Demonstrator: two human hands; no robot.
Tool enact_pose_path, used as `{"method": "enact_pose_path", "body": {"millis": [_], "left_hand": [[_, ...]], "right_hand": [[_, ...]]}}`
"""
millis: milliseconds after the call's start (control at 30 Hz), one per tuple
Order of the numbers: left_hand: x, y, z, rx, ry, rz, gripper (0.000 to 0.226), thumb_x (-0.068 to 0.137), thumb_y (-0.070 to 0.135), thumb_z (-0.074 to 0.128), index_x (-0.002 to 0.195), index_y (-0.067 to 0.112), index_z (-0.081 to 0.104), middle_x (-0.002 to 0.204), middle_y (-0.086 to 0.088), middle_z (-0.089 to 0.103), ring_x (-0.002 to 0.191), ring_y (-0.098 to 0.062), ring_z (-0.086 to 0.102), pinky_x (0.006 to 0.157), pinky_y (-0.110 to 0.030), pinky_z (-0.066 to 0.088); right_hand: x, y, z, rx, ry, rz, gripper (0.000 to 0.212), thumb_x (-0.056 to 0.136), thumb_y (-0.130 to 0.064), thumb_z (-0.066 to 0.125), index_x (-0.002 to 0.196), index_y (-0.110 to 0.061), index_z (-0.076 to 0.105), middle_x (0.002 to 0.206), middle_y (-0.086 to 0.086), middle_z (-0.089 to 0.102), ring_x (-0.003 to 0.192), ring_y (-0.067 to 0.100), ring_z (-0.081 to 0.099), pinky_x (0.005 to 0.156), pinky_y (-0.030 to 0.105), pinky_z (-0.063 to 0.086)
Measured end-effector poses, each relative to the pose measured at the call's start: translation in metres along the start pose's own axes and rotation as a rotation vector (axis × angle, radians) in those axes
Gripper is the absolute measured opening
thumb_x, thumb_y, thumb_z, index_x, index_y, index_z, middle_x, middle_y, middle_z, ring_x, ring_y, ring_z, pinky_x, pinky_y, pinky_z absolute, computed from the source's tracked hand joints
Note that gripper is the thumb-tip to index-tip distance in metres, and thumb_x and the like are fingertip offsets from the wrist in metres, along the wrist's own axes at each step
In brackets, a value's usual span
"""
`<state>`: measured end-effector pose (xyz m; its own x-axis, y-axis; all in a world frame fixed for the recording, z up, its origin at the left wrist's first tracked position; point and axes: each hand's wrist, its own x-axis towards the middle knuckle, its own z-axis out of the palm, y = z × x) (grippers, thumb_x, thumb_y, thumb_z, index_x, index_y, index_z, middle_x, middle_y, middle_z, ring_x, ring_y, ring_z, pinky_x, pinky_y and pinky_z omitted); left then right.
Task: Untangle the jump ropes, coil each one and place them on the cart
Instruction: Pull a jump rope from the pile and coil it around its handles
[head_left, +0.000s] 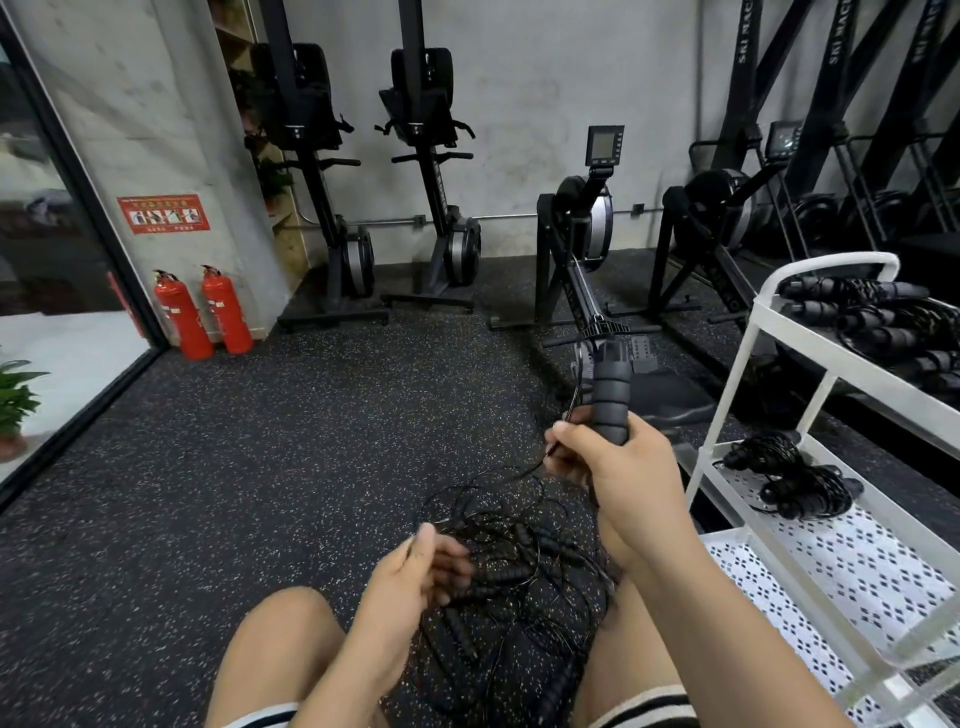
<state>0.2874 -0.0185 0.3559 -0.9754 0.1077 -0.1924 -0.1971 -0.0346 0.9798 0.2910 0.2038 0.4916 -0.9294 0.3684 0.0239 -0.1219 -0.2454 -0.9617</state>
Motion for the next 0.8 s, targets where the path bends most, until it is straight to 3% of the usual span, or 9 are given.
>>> {"method": "enact_pose_path", "body": {"millis": [100, 200, 300, 400, 533, 667, 800], "left_hand": [[0.016, -0.022, -0.017, -0.140, 0.129, -0.197, 0.051, 0.114, 0.043, 0.043, 0.114, 0.003, 0.075, 0.104, -0.020, 0.080, 0.087, -0.028, 0.073, 0.072, -0.037, 0.049], [0.026, -0.040, -0.028, 0.062, 0.211, -0.264, 0.036, 0.114, 0.034, 0.051, 0.111, 0.012, 0.080, 0.102, -0.011, 0.082, 0.085, -0.022, 0.071, 0.067, -0.033, 0.046], [0.029, -0.042, -0.029, 0.389, 0.273, -0.163, 0.023, 0.109, 0.022, 0.060, 0.107, 0.037, 0.078, 0.110, -0.004, 0.080, 0.098, -0.018, 0.069, 0.081, -0.034, 0.048], [0.023, -0.021, -0.015, 0.563, 0.243, 0.016, 0.030, 0.106, 0.018, 0.063, 0.118, 0.045, 0.069, 0.127, 0.014, 0.068, 0.119, -0.010, 0.063, 0.095, -0.033, 0.046], [0.000, 0.025, 0.019, 0.408, 0.173, 0.209, 0.026, 0.111, 0.026, 0.055, 0.109, 0.040, 0.077, 0.114, 0.024, 0.075, 0.111, 0.003, 0.066, 0.094, -0.027, 0.049], [-0.026, 0.059, 0.047, 0.106, -0.035, 0.245, 0.027, 0.113, 0.029, 0.051, 0.111, 0.027, 0.077, 0.106, 0.004, 0.080, 0.104, -0.015, 0.072, 0.092, -0.031, 0.052], [-0.027, 0.062, 0.058, 0.112, -0.084, 0.256, 0.022, 0.110, 0.027, 0.060, 0.097, 0.030, 0.077, 0.076, 0.003, 0.068, 0.071, -0.011, 0.059, 0.068, -0.020, 0.048]], "right_hand": [[0.004, -0.009, -0.001, 0.039, 0.009, -0.023, 0.012, 0.095, 0.002, 0.077, 0.104, 0.004, 0.069, 0.090, 0.021, 0.074, 0.076, 0.026, 0.071, 0.075, 0.040, 0.064], [0.006, -0.014, 0.000, 0.069, 0.010, -0.017, 0.012, 0.095, 0.003, 0.077, 0.103, 0.004, 0.069, 0.091, 0.020, 0.074, 0.079, 0.026, 0.072, 0.073, 0.036, 0.065], [0.004, -0.013, 0.004, 0.034, -0.022, -0.008, 0.011, 0.095, 0.003, 0.077, 0.102, 0.001, 0.069, 0.092, 0.020, 0.076, 0.080, 0.027, 0.072, 0.073, 0.037, 0.065], [0.002, -0.007, 0.012, -0.020, -0.066, 0.012, 0.011, 0.095, 0.003, 0.077, 0.100, -0.001, 0.068, 0.095, 0.025, 0.076, 0.077, 0.028, 0.071, 0.066, 0.030, 0.061], [0.002, 0.008, 0.021, -0.073, -0.092, 0.032, 0.014, 0.094, 0.002, 0.078, 0.102, 0.002, 0.067, 0.098, 0.031, 0.074, 0.074, 0.028, 0.071, 0.064, 0.030, 0.060], [0.003, 0.016, 0.026, -0.106, -0.109, 0.034, 0.016, 0.094, 0.000, 0.078, 0.103, 0.003, 0.066, 0.090, 0.024, 0.075, 0.068, 0.026, 0.073, 0.065, 0.032, 0.060], [0.004, 0.017, 0.027, -0.085, -0.108, 0.043, 0.014, 0.093, 0.001, 0.079, 0.098, -0.002, 0.067, 0.089, 0.022, 0.075, 0.068, 0.025, 0.073, 0.065, 0.034, 0.062]]}}
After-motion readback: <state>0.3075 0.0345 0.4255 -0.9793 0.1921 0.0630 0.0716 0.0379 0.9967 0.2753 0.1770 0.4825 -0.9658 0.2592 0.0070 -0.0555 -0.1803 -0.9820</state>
